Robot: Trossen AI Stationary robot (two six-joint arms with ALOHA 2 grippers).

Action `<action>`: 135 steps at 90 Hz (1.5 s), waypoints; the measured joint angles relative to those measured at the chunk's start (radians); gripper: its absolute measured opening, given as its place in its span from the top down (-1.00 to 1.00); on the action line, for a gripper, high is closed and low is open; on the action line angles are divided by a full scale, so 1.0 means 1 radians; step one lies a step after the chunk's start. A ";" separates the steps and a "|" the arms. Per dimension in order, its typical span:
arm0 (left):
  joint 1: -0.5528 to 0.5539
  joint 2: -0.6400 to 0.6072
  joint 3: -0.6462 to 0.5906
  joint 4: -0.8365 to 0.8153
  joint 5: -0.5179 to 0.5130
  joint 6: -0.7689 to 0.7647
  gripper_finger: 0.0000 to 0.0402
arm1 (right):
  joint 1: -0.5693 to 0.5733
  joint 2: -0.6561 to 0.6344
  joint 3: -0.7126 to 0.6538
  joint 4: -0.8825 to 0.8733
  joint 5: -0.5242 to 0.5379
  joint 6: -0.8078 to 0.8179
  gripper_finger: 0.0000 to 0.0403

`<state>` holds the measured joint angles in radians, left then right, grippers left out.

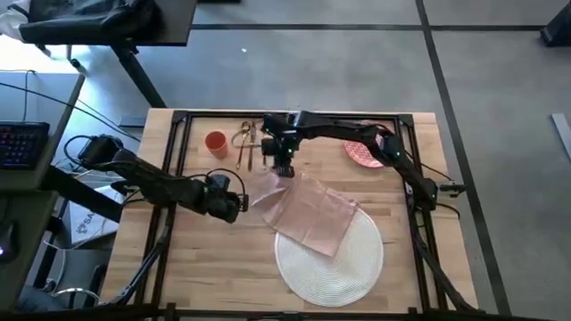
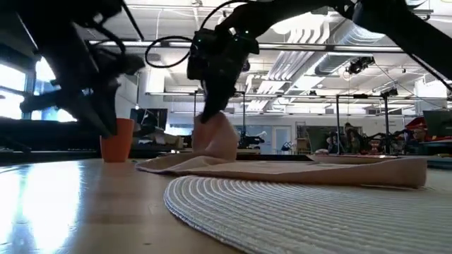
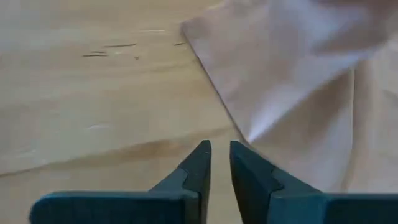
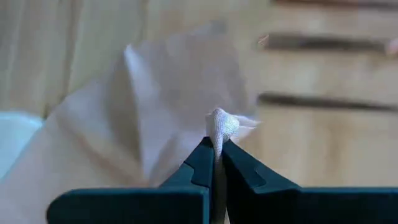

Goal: Set table place
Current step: Fold pink table napkin

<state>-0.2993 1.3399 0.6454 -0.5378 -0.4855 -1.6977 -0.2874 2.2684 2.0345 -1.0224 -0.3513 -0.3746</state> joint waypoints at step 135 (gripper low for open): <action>0.332 0.370 0.084 0.546 0.136 0.749 0.98 | 0.053 -0.368 -0.503 0.196 0.042 0.065 1.00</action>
<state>0.0331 1.7100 0.7294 0.0080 -0.3491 -0.9485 -0.2340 1.9004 1.5311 -0.8265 -0.3090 -0.3100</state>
